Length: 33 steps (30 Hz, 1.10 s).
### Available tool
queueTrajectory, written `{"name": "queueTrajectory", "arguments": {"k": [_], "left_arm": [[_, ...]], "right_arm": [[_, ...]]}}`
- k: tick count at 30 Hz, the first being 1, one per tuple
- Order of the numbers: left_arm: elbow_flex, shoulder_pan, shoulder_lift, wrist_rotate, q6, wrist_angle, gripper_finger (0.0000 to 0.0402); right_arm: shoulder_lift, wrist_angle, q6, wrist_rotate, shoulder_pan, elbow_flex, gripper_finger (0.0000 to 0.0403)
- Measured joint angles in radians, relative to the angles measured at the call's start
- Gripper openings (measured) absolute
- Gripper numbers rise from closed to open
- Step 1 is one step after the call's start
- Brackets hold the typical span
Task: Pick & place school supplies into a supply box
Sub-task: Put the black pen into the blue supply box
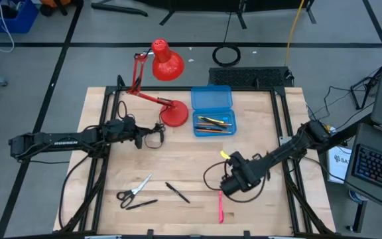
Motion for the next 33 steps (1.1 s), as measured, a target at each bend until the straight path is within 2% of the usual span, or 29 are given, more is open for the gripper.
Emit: {"name": "queueTrajectory", "arguments": {"k": [14,20,23,28,33], "left_arm": [[0.0,0.0,0.0,-0.034,0.003,-0.001,0.0031],[0.0,0.0,0.0,-0.035,0.004,-0.038,0.0031],[0.0,0.0,0.0,-0.035,0.003,-0.064,0.0031],[0.0,0.0,0.0,-0.075,-0.005,-0.062,0.0031],[0.0,0.0,0.0,-0.119,-0.015,-0.054,0.0031]], "right_arm": [[-0.004,-0.057,0.246,-0.062,0.138,-0.017,0.0073],[-0.067,0.016,0.333,-0.227,0.168,-0.17,0.0073],[-0.124,0.044,0.415,-0.228,0.19,-0.276,0.0073],[-0.222,0.228,0.586,-0.198,0.261,-0.428,0.0073],[-0.274,0.246,0.702,-0.177,0.301,-0.503,0.0073]]}}
